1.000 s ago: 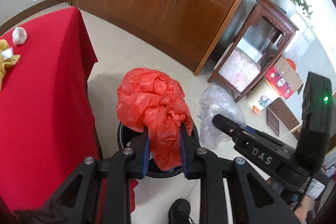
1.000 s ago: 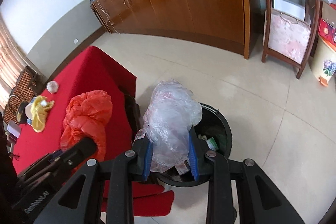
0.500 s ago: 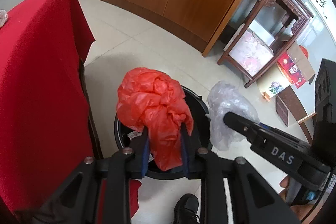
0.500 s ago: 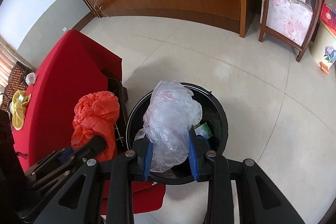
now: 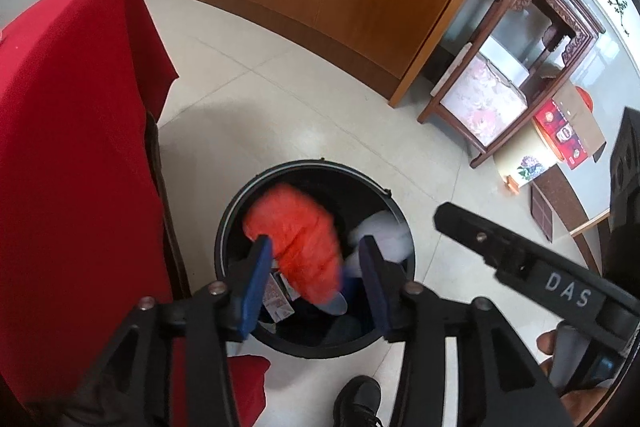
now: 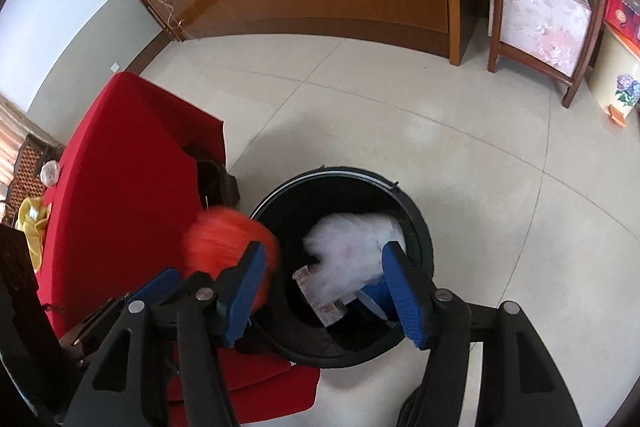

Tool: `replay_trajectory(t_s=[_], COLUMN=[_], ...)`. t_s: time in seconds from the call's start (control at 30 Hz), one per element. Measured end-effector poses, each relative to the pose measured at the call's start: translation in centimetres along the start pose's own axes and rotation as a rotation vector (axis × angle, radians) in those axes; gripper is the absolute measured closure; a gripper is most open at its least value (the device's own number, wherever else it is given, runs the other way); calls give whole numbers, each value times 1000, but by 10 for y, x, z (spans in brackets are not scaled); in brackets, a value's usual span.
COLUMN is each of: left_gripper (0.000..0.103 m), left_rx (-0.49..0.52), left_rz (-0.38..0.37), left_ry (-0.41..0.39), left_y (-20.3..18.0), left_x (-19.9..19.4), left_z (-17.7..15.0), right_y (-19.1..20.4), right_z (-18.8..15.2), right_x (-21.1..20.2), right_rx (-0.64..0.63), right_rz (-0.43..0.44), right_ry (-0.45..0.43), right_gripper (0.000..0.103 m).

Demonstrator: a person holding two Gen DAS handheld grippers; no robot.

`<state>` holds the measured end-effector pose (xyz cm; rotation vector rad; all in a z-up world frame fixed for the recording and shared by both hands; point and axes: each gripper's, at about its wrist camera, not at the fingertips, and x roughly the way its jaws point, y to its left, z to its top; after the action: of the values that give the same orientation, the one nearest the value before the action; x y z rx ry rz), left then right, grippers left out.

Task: Collect trash
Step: 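Carry both bags over the black bucket and open both tools, then move both tools back toward the yellow towel and paper cup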

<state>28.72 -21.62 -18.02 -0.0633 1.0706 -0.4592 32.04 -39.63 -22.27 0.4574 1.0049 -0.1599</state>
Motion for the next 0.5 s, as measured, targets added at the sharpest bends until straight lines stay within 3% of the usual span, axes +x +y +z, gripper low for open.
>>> replay_trajectory(t_s=[0.5], left_gripper=[53], left_rx=[34], left_rz=[12], left_ry=[-86], left_y=[-8], left_x=[-38], left_z=[10], right_y=[6], right_z=[5], right_x=[-43], right_rx=[9], right_rz=[7], right_ry=[-118], right_gripper=[40])
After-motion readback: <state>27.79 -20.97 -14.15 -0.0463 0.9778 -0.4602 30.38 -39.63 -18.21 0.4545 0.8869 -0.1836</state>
